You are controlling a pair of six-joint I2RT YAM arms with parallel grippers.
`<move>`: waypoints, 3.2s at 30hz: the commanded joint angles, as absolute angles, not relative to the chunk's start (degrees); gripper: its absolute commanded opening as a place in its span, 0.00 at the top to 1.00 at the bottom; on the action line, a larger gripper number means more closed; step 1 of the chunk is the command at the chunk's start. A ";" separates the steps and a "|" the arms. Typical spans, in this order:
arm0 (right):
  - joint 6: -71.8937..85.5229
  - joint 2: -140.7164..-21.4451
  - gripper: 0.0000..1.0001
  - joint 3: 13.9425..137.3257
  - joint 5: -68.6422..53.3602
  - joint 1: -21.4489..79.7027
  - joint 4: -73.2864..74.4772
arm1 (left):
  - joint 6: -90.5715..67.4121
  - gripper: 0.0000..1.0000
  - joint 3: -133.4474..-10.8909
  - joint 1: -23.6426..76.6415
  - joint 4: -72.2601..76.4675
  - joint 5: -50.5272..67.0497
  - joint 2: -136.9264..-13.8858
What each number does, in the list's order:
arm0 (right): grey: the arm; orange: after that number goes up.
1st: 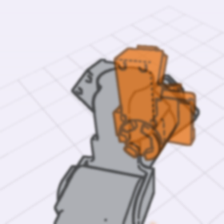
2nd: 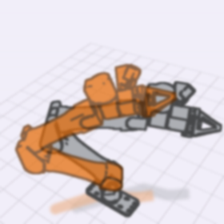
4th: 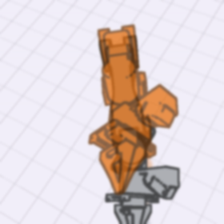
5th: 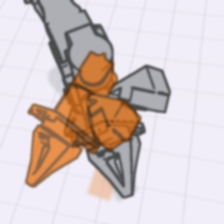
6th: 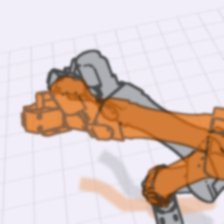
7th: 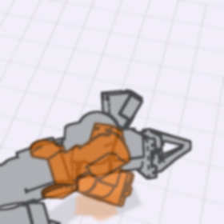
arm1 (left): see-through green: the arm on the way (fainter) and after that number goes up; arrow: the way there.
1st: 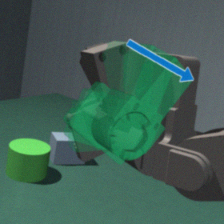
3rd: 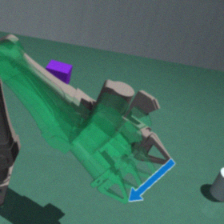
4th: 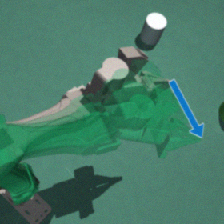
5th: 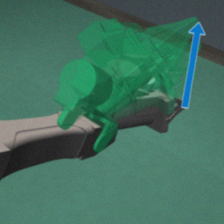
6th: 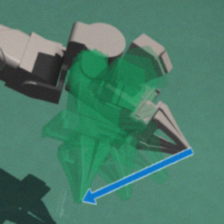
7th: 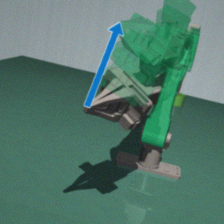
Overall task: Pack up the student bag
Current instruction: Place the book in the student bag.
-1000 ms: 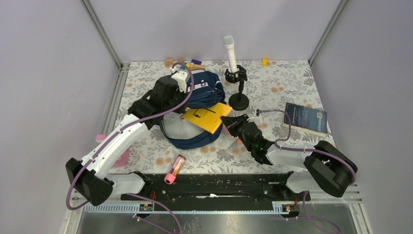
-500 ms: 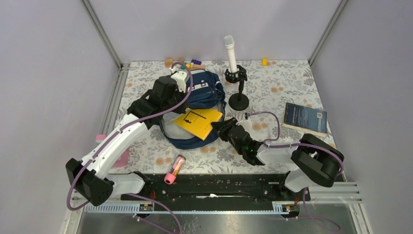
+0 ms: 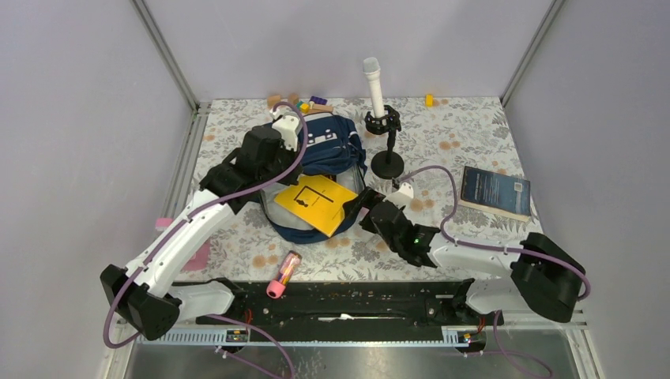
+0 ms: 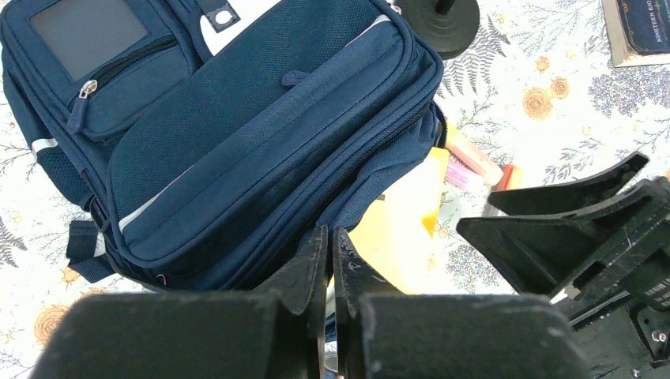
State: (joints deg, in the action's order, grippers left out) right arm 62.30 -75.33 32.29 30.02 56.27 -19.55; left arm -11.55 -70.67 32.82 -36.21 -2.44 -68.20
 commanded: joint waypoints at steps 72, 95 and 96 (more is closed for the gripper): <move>39.28 -108.19 0.49 53.41 -48.38 24.90 -25.91 | -11.62 1.00 -71.08 32.34 -31.55 -4.97 -68.70; 62.09 -98.35 1.00 32.16 -31.53 24.79 -58.97 | -11.60 1.00 -70.62 32.34 -30.94 -5.05 -67.97; 61.95 -98.20 1.00 31.15 -29.52 24.79 -59.24 | -11.56 1.00 -70.57 32.34 -30.87 -5.28 -67.82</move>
State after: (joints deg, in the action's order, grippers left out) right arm 58.57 -100.82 34.52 -39.55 24.97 -50.24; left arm -11.66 -70.65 32.82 -36.23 -2.83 -69.97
